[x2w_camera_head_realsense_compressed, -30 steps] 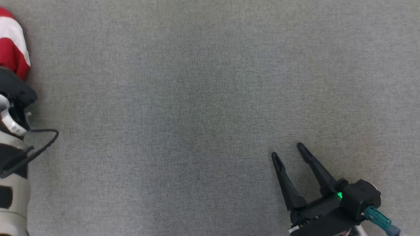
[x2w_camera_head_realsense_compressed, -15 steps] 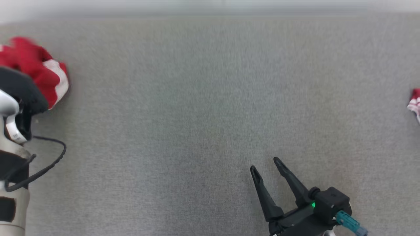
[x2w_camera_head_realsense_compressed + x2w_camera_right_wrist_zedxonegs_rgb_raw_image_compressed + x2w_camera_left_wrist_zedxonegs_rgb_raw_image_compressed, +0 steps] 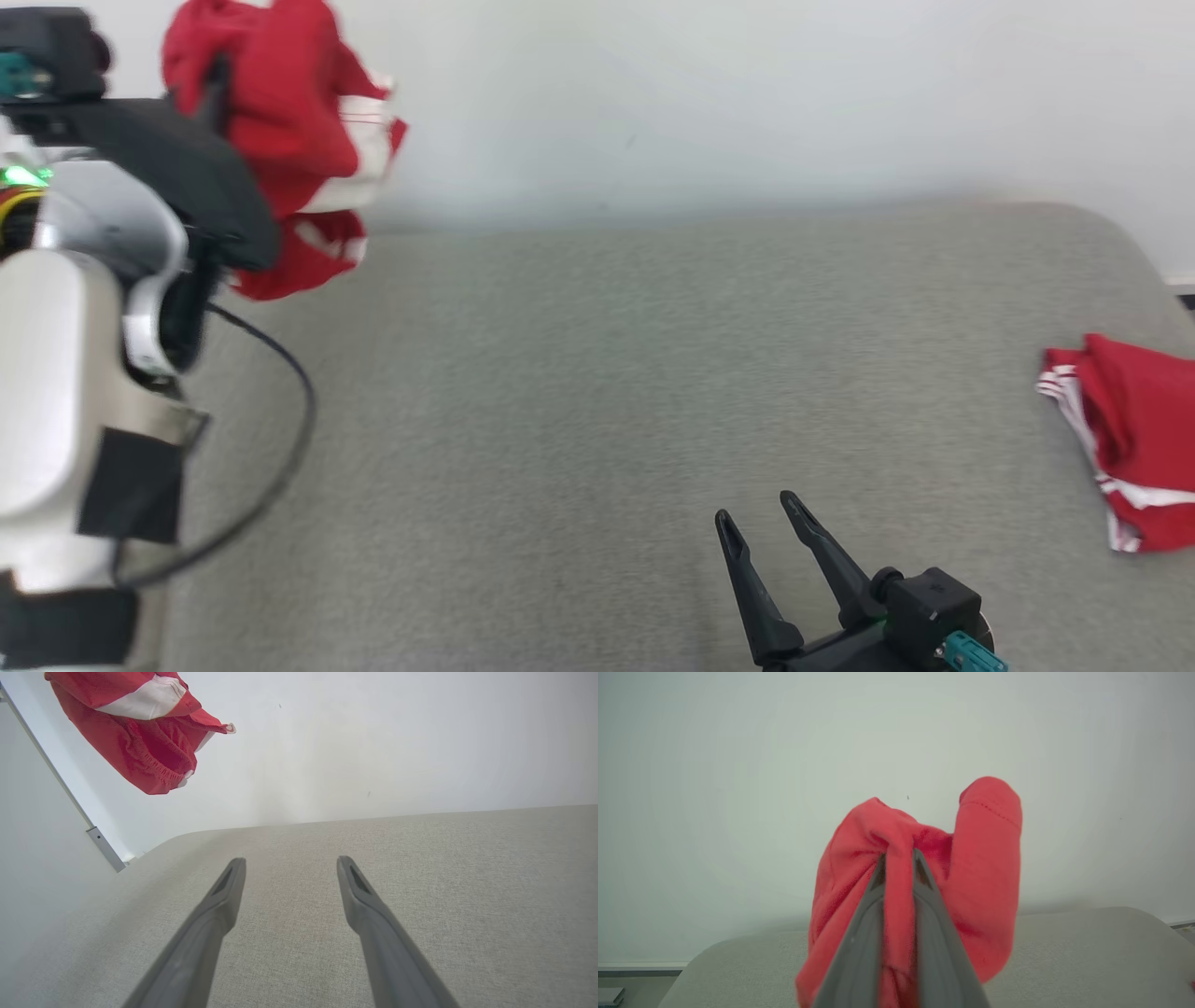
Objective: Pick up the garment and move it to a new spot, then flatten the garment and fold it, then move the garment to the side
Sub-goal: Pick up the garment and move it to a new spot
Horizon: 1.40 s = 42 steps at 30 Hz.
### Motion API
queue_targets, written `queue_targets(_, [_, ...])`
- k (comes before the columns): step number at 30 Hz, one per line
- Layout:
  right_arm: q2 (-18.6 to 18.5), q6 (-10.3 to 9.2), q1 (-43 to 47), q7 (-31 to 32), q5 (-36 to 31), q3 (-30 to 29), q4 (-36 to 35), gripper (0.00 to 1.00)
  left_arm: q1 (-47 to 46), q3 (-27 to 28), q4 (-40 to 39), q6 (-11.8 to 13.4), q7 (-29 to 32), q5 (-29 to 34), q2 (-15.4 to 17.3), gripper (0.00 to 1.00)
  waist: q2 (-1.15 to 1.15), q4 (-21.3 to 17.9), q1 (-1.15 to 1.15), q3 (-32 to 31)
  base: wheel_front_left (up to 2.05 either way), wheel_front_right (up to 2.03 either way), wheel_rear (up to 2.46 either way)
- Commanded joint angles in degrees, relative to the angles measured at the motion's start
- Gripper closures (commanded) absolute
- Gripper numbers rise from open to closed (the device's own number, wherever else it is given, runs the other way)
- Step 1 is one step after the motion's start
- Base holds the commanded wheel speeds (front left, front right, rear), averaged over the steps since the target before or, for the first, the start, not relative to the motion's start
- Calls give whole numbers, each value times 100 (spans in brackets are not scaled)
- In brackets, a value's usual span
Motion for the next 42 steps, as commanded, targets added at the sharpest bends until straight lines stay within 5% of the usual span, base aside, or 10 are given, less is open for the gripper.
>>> queue_targets(1, [27,-15,58,9,-50,-2,-16,0,218,-74,-237,-6,64,-98,-148,100,1,-572,2,-343,0,0,0])
queue_targets(13, [49,-15,28,126,-81,58,-107,0,1754,-369,-1634,273,125,-524,-832,100,1,-1705,2,-231,0,0,0])
queue_targets(24, [13,-15,-134,157,-54,94,-165,0,2784,-504,50,653,-724,-332,-1023,100,1,-2179,2,17,0,0,0])
queue_targets(25, [13,-15,-141,155,-51,94,-162,0,2815,-525,283,668,-848,-295,-1045,89,1,-2185,2,27,0,0,0])
queue_targets(26, [14,-15,-145,154,-52,94,-158,0,2812,-550,475,655,-983,-271,-1062,38,1,-2188,2,37,0,0,0])
queue_targets(27, [16,-15,-145,152,-53,89,-155,0,2808,-539,682,645,-1131,-316,-1085,0,1,-2181,2,44,0,0,0])
queue_targets(32, [20,-15,-69,153,-51,-14,-146,0,2733,-674,1385,515,-1674,-451,-1174,0,1,-2011,2,33,0,0,0])
queue_targets(37, [-7,-15,-80,136,-112,-239,-167,0,2885,-825,1231,309,-2960,-565,-1217,0,1,-1664,2,11,0,0,0])
queue_targets(42, [1,-15,22,64,-99,-567,-161,0,3252,-951,810,360,-3855,-518,-1222,0,1,-1290,2,-35,0,0,0])
